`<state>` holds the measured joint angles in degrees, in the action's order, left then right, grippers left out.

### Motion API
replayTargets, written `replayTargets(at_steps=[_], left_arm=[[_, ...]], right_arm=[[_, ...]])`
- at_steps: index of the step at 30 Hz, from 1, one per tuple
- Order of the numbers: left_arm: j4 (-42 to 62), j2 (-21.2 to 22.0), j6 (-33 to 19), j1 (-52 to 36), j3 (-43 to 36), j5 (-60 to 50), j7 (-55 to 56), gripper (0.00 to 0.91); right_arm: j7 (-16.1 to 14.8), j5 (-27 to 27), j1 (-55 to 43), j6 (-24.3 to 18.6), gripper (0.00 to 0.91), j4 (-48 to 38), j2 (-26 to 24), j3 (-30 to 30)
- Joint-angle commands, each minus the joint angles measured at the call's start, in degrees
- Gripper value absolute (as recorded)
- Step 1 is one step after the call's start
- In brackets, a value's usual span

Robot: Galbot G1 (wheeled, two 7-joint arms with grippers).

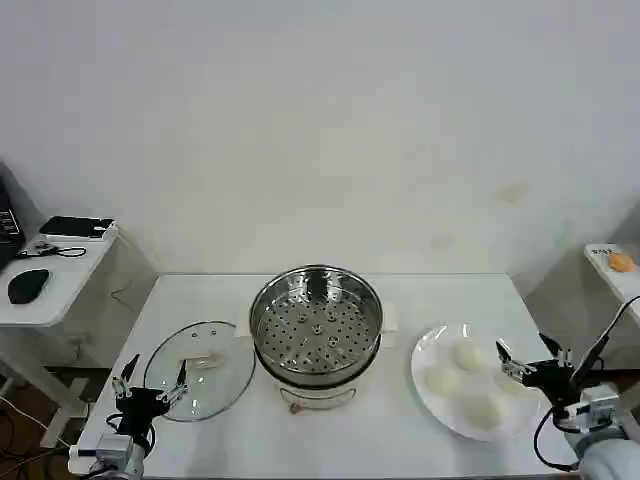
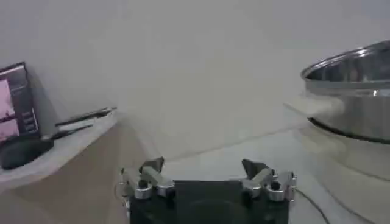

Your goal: Take steamed baozi put them in steamer then cover it.

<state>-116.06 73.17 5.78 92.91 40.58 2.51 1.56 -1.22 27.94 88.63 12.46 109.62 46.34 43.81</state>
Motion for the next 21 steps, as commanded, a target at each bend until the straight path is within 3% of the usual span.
replayTargets(at_steps=[1,6,8,9,10,11,16,19,20,21], left_arm=[[-0.05,0.0,0.03,-0.02,0.03,-0.2,-0.11,0.907],[-0.9,0.22,-0.09,0.41,0.2,-0.2,-0.31,0.907],[-1.14,0.19,-0.21,0.65,0.24,-0.21,-0.6,0.907],[-1.5,0.15,-0.23,0.88,0.24,-0.21,-0.69,0.907],[-1.68,0.15,-0.22,0.94,0.24,-0.22,-0.75,0.907],[-1.92,0.15,-0.22,0.91,0.24,-0.24,-0.76,0.907],[-2.89,0.24,-0.21,0.87,0.34,-0.17,-1.0,0.907],[-2.65,0.22,-0.33,0.72,0.0,-0.21,-0.99,0.907],[-2.68,0.26,-0.32,0.69,-0.14,-0.2,-1.04,0.907],[-2.75,0.23,-0.3,0.57,-0.49,-0.21,-1.09,0.907]], right_arm=[[-2.88,-5.6,-3.99,2.49,0.907,-1.74,-1.29,0.53],[-12.13,-10.53,-13.98,7.2,0.907,-5.09,-8.89,-2.37],[-19.45,-14.37,-17.98,9.54,0.907,-6.39,-11.74,-3.49],[-27.34,-18.87,-19.8,10.95,0.907,-7.48,-13.24,-4.06],[-28.42,-19.47,-20.56,11.42,0.907,-7.68,-14.24,-4.6],[-34.03,-24.42,-23.77,12.25,0.907,-9.88,-15.85,-6.26],[-49.22,-36.11,-28.8,12.99,0.907,-13.73,-20.99,-8.52],[-61.9,-43.28,-30.66,13.09,0.907,-14.23,-23.37,-9.06],[-64.28,-43.73,-31.76,11.7,0.907,-14.49,-23.92,-9.86],[-64.71,-43.6,-34.16,9.57,0.907,-15.39,-24.94,-13.21]])
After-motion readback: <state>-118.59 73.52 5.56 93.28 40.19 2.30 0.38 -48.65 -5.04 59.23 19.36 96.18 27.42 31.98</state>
